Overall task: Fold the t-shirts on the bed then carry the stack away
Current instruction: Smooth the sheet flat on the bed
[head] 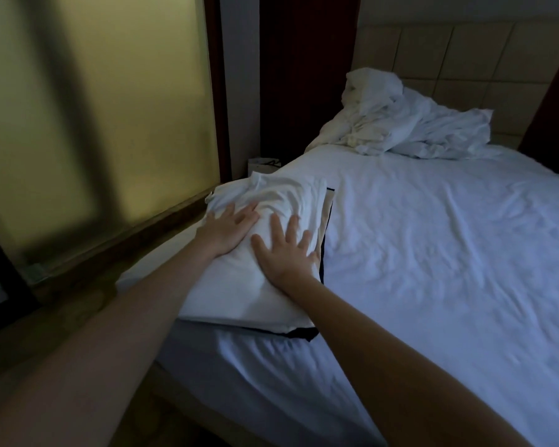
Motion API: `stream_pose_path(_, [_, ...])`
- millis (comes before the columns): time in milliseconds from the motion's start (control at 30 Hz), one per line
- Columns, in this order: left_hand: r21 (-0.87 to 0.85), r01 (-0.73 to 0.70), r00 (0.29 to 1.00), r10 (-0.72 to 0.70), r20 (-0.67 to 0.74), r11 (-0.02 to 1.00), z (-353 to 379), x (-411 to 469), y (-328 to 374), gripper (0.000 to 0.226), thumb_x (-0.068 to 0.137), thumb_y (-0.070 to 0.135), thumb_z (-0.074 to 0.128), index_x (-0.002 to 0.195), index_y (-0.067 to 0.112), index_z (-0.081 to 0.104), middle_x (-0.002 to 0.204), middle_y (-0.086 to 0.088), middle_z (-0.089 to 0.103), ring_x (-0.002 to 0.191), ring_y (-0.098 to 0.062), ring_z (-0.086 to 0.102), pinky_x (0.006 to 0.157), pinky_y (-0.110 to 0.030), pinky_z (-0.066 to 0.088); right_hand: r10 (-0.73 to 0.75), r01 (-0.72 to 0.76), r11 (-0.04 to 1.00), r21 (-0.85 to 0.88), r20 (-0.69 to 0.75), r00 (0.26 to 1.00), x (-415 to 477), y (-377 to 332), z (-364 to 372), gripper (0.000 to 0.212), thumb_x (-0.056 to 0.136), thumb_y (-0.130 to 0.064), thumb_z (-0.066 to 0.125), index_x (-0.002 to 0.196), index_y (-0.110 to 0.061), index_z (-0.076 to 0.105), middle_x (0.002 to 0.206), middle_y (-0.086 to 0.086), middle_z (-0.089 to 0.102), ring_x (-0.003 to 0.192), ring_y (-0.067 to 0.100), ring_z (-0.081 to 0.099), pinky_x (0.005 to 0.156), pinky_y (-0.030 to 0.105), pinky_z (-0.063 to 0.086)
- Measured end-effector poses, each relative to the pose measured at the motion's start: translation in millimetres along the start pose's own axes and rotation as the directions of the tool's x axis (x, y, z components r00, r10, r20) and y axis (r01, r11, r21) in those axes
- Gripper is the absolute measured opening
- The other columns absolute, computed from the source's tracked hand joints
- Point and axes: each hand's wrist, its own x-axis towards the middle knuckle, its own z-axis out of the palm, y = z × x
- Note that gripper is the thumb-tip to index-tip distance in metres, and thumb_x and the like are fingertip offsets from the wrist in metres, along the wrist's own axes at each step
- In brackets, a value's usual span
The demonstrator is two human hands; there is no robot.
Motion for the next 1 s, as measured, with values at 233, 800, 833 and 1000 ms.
stream_pose_path(233, [0.028, -0.038, 0.996, 0.036, 0.077, 0.999, -12.0, -4.1, 6.6, 0.053, 0.097, 0.055, 0.010, 0.148, 0.041, 0.008, 0.160, 0.001, 0.002, 0.146, -0.026, 0.001, 0.118, -0.047, 0.002, 0.002, -0.002, 1.000, -0.014, 0.024, 1.000, -2.6, -3.8, -6.4, 0.066, 0.093, -0.062, 0.022, 0.149, -0.037, -0.003, 0.157, 0.001, -0.017, 0.143, 0.034, -0.012, 0.111, 0.059, 0.001])
stream_pose_path(800, [-0.031, -0.080, 0.991, 0.083, 0.101, 0.996, -9.9, 61.7, 43.4, 0.052, 0.091, 0.069, 0.015, 0.140, 0.055, 0.023, 0.159, 0.009, 0.002, 0.145, -0.034, -0.002, 0.111, -0.064, 0.000, 0.003, -0.006, 0.996, 0.091, 0.033, 0.999, 17.4, 10.1, -1.3, 0.065, 0.092, -0.061, 0.024, 0.147, -0.042, -0.005, 0.157, -0.005, -0.018, 0.144, 0.029, -0.012, 0.114, 0.054, 0.002])
stream_pose_path(833, [-0.085, -0.095, 0.994, 0.099, 0.047, 0.992, -13.1, 54.5, 42.9, 0.053, 0.091, 0.066, 0.019, 0.141, 0.050, 0.029, 0.159, 0.008, 0.009, 0.145, -0.032, 0.004, 0.113, -0.060, 0.004, -0.003, 0.000, 0.996, 0.092, 0.028, 1.000, 15.7, 10.2, -2.3, 0.065, 0.092, -0.061, 0.024, 0.147, -0.042, -0.005, 0.157, -0.005, -0.018, 0.144, 0.029, -0.012, 0.115, 0.054, 0.002])
stream_pose_path(1000, [0.063, -0.057, 0.998, 0.056, 0.024, 0.996, -24.1, -1.1, 14.8, 0.068, 0.086, 0.071, 0.010, 0.147, 0.042, 0.014, 0.159, 0.009, 0.001, 0.146, -0.032, 0.001, 0.113, -0.059, 0.007, 0.022, -0.031, 0.987, 0.155, 0.061, 0.998, 13.7, 14.4, -12.0, 0.061, 0.094, -0.060, 0.021, 0.147, -0.042, -0.003, 0.157, -0.005, -0.017, 0.144, 0.030, -0.012, 0.115, 0.051, -0.003])
